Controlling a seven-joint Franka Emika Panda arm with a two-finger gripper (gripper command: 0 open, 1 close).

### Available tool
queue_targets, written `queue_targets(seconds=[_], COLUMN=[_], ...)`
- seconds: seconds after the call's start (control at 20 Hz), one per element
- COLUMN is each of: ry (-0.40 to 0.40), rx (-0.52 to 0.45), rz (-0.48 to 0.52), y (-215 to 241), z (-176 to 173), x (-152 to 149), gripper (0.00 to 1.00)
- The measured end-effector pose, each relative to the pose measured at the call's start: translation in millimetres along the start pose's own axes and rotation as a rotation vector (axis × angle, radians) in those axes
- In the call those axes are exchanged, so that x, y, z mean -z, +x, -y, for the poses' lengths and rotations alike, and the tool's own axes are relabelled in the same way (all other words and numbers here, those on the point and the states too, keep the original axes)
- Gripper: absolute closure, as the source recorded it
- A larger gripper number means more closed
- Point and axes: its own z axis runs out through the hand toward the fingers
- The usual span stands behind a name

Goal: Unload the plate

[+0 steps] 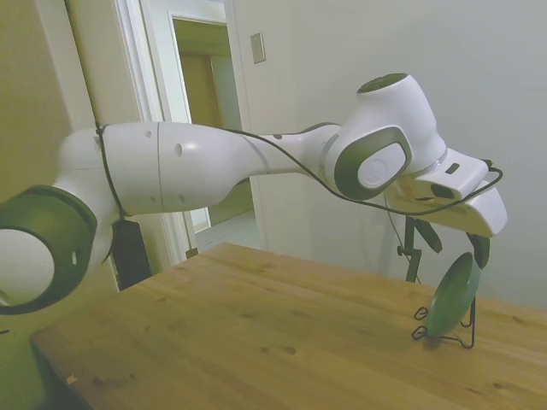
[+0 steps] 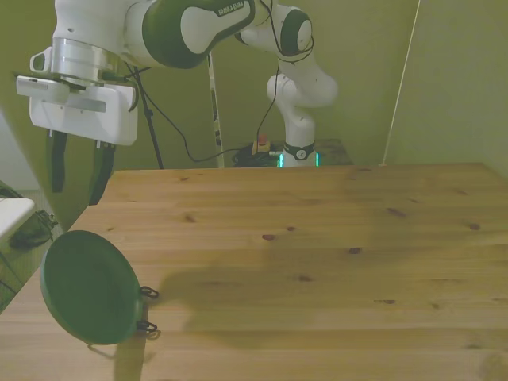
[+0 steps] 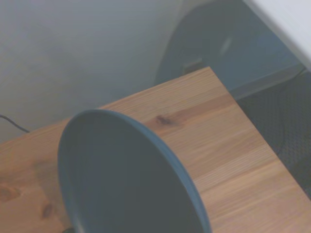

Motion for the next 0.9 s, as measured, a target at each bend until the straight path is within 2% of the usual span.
queue_targets(seconds=[0.25,0.55,0.85,0.9], ry=[-0.082,-0.146,-0.176,-0.182], rx=[0.041,0.075,0.119,0.126], rz=[-0.023,-0.067,-0.092,-0.1], y=[0.3,-1.8,-17.8,-19.4], z=[5.4,16.7,33.9,36.0], x=[-29.3,-40.3,-51.2,-51.0], gripper=[0.0,0.0,0.0,1.0])
